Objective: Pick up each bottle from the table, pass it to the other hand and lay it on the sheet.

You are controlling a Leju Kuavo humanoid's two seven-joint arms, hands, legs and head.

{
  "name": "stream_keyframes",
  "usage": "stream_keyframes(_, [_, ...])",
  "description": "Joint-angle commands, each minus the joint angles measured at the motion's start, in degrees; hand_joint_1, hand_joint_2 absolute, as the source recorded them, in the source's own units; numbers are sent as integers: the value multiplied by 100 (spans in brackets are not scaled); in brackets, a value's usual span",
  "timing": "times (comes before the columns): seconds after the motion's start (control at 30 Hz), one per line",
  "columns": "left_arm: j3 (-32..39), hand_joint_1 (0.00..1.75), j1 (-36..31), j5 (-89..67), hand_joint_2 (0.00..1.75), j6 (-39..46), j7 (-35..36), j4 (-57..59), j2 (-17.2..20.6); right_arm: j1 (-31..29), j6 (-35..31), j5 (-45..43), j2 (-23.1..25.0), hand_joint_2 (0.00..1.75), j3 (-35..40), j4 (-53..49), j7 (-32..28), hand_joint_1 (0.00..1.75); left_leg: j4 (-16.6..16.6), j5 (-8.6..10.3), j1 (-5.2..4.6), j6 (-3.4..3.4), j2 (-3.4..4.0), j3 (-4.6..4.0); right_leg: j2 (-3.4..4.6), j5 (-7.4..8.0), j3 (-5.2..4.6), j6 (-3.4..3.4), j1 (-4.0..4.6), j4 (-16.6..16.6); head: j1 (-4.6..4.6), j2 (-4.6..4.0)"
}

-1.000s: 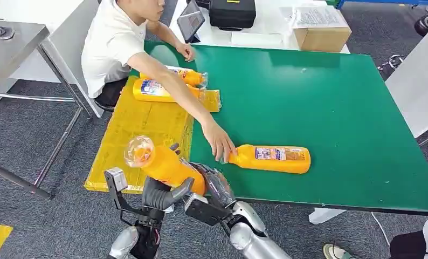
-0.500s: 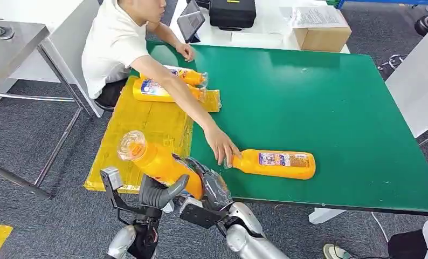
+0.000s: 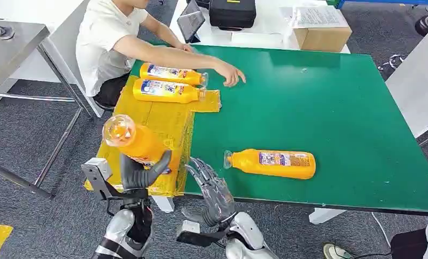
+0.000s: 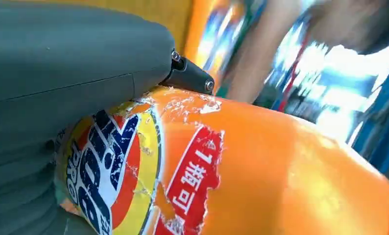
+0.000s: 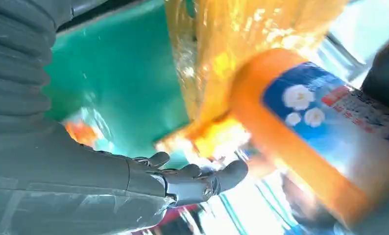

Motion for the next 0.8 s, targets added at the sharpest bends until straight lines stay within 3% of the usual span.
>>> stream_keyframes(0.03, [552, 175, -270, -802, 175, 541, -257, 81, 125, 872, -42, 143, 477, 175, -2996, -1817, -517, 0, 2, -8, -3, -9, -17, 11, -13, -16, 11, -10, -3, 11, -2, 0])
stream_keyframes(0.33, [486, 175, -257, -762, 175, 330, -58, 72, 171, 911, -42, 156, 484, 175, -3111, -2092, -517, 0, -5, -8, -4, -13, -16, 26, -9, -13, 29, -14, -2, -1, -2, 0])
stream_keyframes(0.37, [498, 175, -260, -623, 175, 157, 86, 78, 180, 907, -42, 140, 474, 0, -3146, -2145, -517, 0, 1, -12, -2, -15, -18, 23, -11, -16, 27, -16, 0, 4, -2, 0])
stream_keyframes(0.43, [444, 175, -288, -657, 175, 89, 130, 132, 239, 904, -42, 142, 478, 0, -3175, -2151, -517, 0, -2, -9, -4, -13, -18, 23, -12, -15, 26, -13, -2, 2, -2, 0])
stream_keyframes(0.53, [-355, 166, -711, -2638, 175, 590, 646, 1010, 784, 917, -42, 54, 469, 0, -3080, -2071, -517, 0, -8, -3, -3, -8, -16, 18, -10, -7, 20, -9, -1, -4, -4, 0])
stream_keyframes(0.6, [-798, 175, -1212, -4142, 175, 658, 1106, 2106, 1042, 828, -42, -106, 422, 0, -2853, -1922, -517, 0, -14, -4, 0, -13, -26, 38, -19, -12, 42, -14, 1, -10, -2, 0])
stream_keyframes(0.7, [-1085, 175, -1701, -5369, 175, 235, 1588, 3055, 1101, 670, -42, -332, 378, 0, -2536, -1663, -517, 0, -15, 7, -3, -8, -30, 27, -25, -4, 30, -9, -3, -12, -2, 0])
stream_keyframes(0.8, [-1091, 175, -1833, -5616, 175, 20, 1632, 3213, 1094, 612, -42, -421, 358, 0, -2381, -1563, -517, 0, -10, 2, -1, -8, -12, 26, -6, -2, 27, -9, -2, -8, -2, 0])
